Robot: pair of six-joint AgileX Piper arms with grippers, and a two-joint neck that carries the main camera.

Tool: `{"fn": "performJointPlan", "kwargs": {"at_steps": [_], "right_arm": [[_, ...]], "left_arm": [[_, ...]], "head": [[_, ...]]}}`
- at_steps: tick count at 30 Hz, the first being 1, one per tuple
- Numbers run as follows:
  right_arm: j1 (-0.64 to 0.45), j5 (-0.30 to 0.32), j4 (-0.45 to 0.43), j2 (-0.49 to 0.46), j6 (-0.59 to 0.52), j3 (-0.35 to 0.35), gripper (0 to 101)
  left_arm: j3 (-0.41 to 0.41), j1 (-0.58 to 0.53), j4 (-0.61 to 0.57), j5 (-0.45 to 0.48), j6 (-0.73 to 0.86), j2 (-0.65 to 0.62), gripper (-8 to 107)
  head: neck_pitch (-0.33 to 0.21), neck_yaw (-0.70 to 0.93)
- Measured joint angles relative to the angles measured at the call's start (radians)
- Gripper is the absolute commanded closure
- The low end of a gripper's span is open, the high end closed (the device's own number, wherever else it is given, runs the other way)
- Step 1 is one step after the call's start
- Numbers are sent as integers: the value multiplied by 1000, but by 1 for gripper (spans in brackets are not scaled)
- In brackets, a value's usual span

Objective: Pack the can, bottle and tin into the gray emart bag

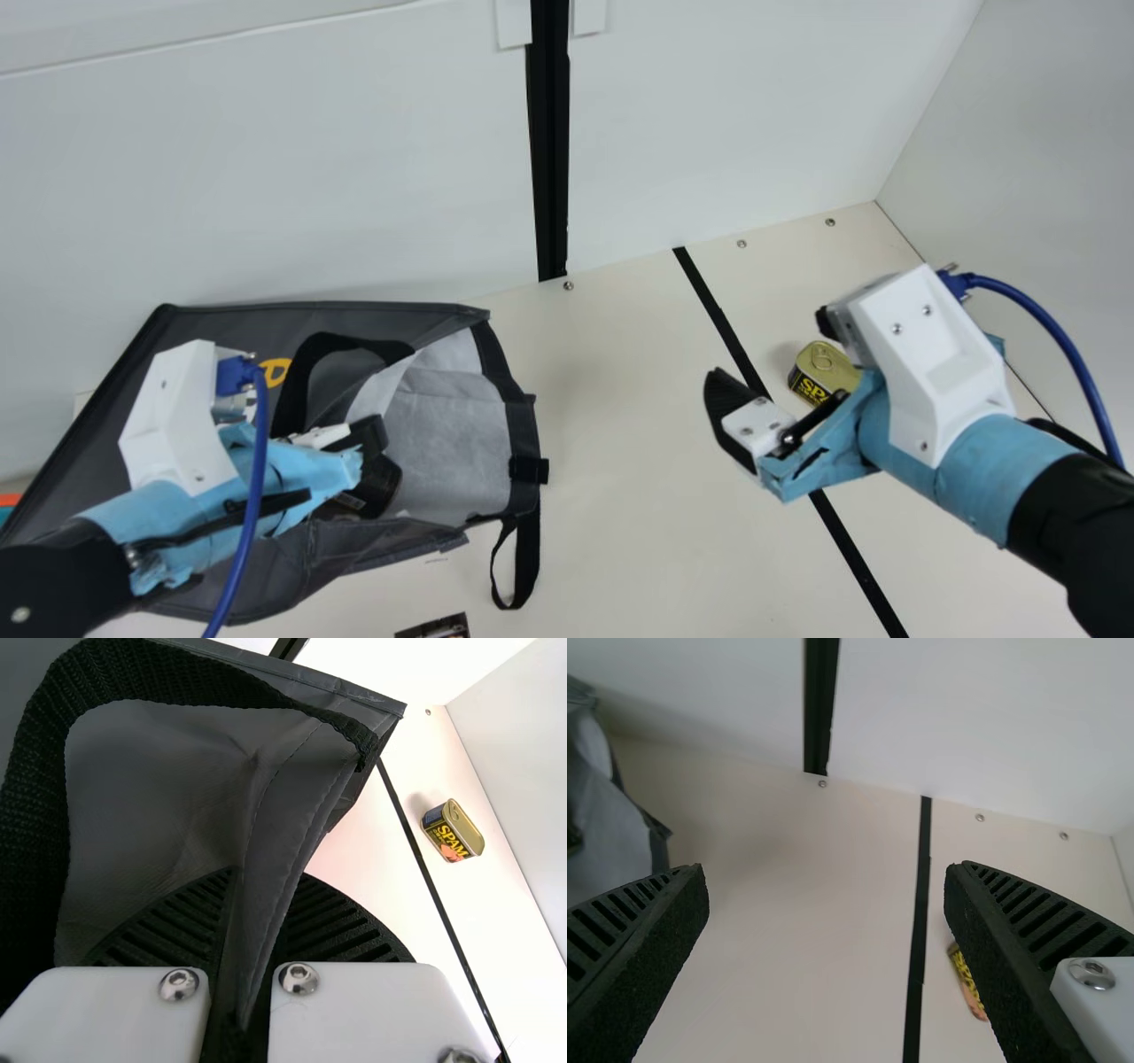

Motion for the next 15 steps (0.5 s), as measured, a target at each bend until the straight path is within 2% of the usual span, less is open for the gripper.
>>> {"fn": "performJointPlan", "kwargs": {"at_steps": [15], "right_arm": [[-13,98,-242,-10,234,-89,10]], "left_arm": [[0,0,0,0,0,0,89]], "head": [[0,0]]}}
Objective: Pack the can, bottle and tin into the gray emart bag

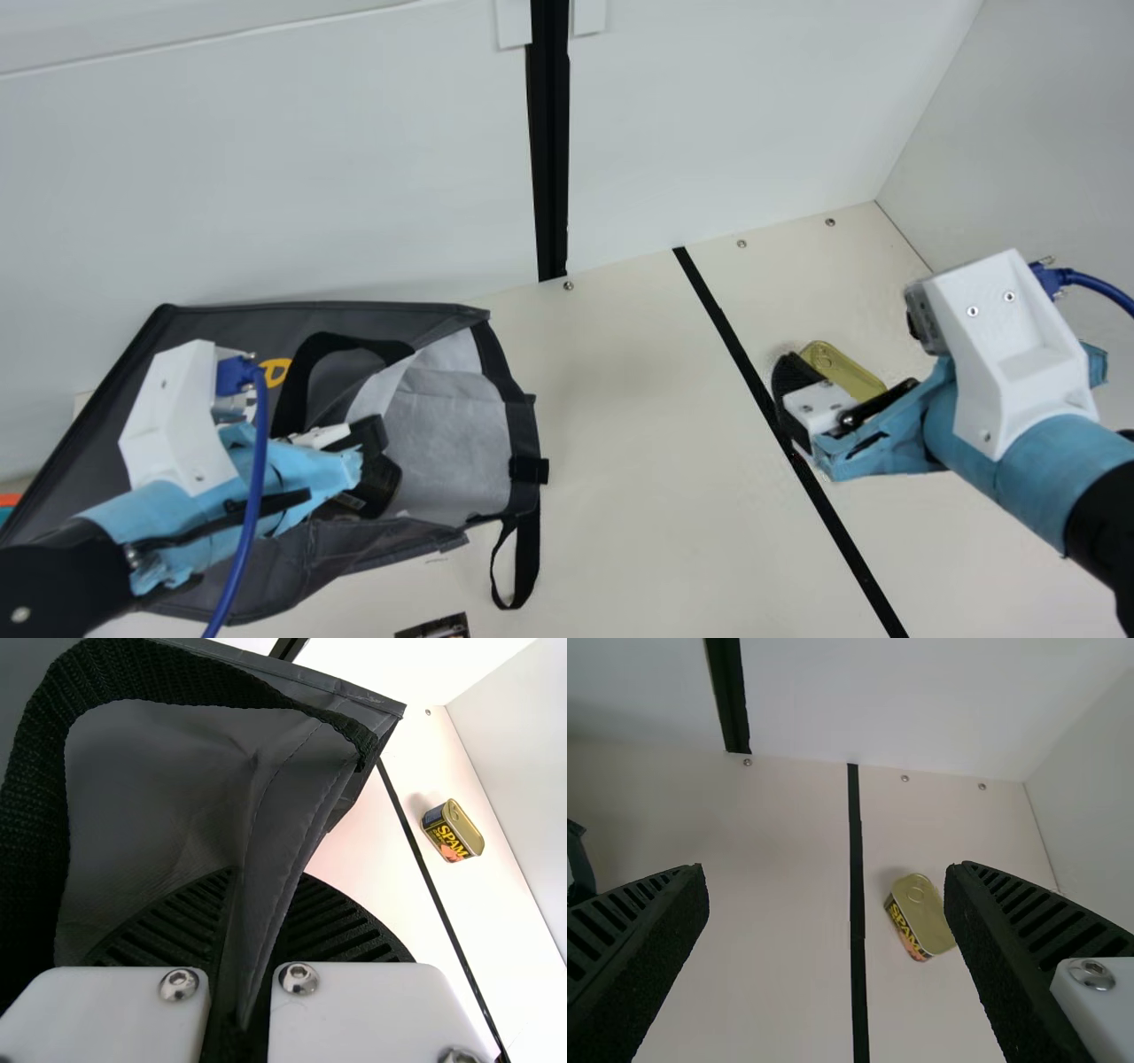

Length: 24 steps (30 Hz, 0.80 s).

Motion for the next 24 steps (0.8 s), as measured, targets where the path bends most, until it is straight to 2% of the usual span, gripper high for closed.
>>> {"fn": "performJointPlan", "kwargs": {"at_steps": [11,24], "right_arm": [[44,124,-176,16,163,-84,10],[107,260,-311,32,276,-162,10]], "left_arm": [[0,0,0,0,0,0,89],[0,0,0,0,0,0,89]], "head": [[0,0],[0,0]]}}
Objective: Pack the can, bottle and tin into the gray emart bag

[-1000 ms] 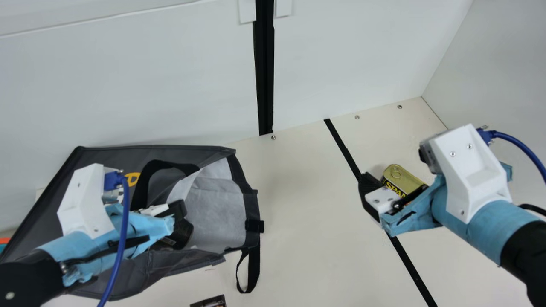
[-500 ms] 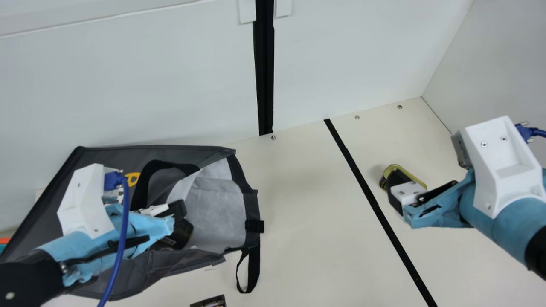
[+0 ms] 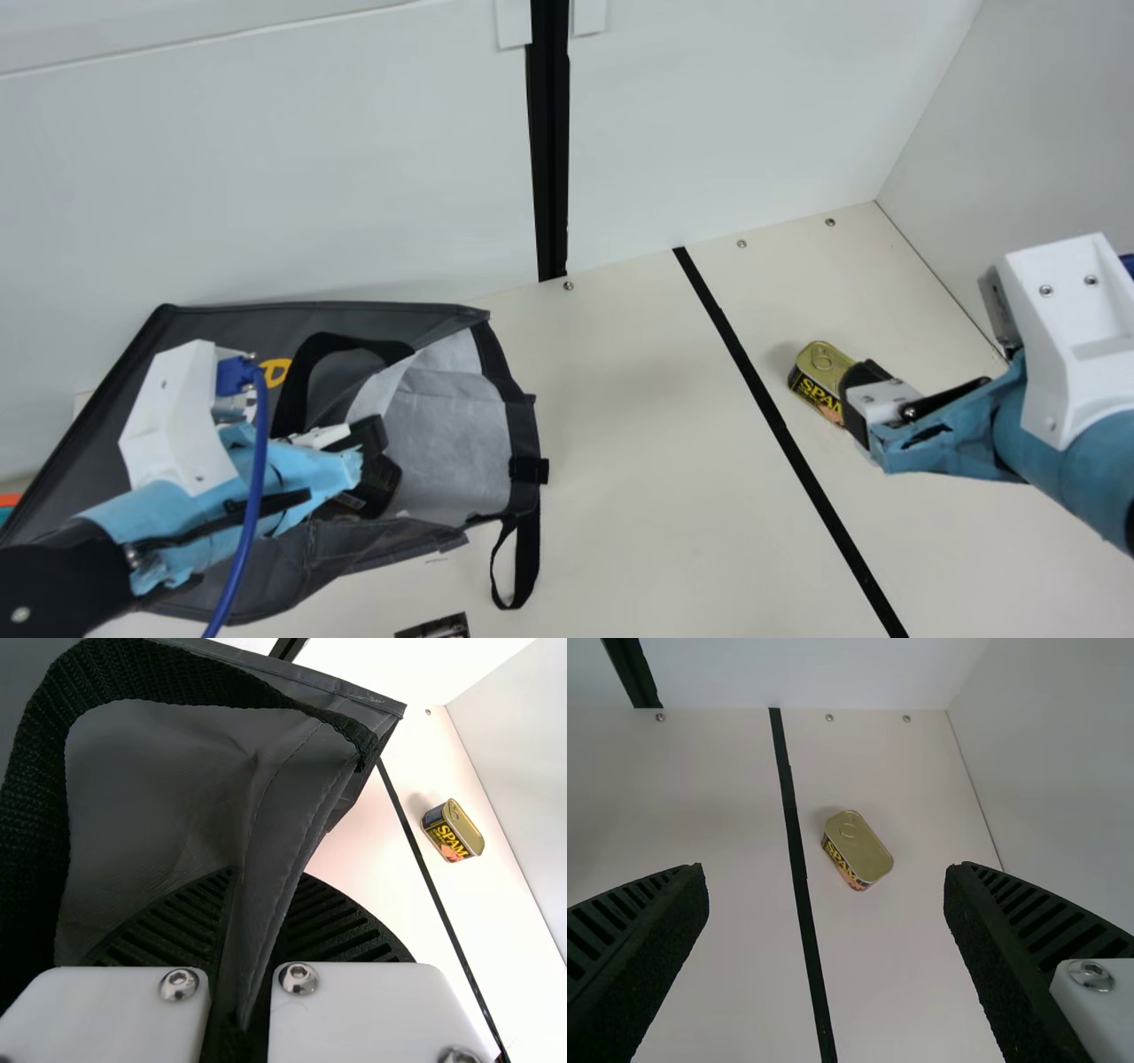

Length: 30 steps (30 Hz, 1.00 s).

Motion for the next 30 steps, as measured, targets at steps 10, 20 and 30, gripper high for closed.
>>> {"fn": "performJointPlan", "kwargs": {"at_steps": [10,20,30], "right_arm": [[15,45,-28,3,16,-6,10],[-24,45,-14,-1,-34,7,10],[-57,45,14,-4,-69,14,10]], "left_arm": [[0,0,0,0,0,0,89],[0,0,0,0,0,0,89],[0,0,0,0,0,0,89]], "head": [[0,0],[0,2],[2,0]]}}
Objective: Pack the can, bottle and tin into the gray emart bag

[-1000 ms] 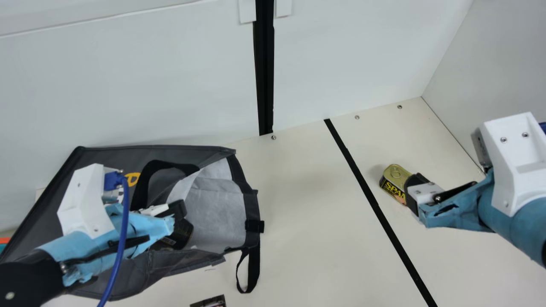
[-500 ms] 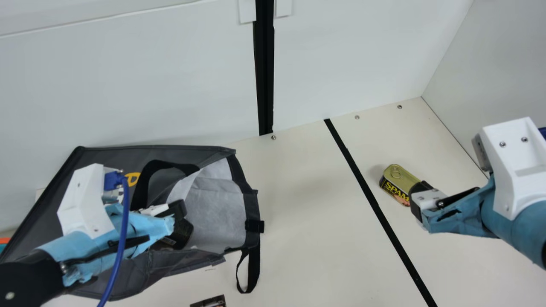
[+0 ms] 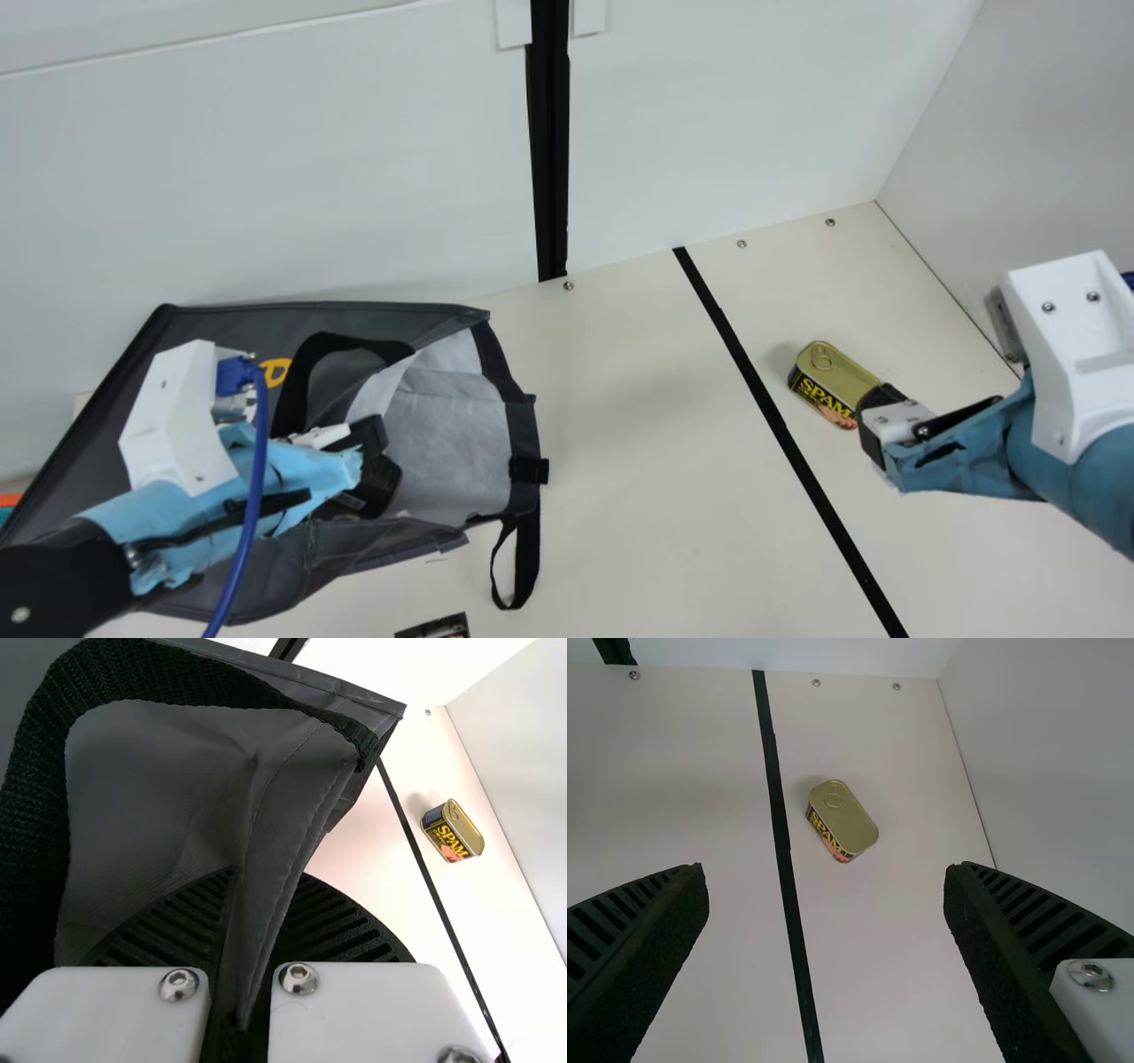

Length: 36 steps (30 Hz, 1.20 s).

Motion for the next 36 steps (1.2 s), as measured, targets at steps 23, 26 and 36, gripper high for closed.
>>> {"fn": "performJointPlan", "kwargs": {"at_steps": [23,26,36], "right_arm": [[-71,-21,53,69,-59,-25,10],[-98,-31,72,85,-83,-25,10],[-195,-79,146,145,-190,-35,10]], "left_arm": [[0,0,0,0,0,0,89],[0,0,0,0,0,0,89],[0,0,0,0,0,0,89]], "head": [[-2,0],[-2,0],[-2,0]]}}
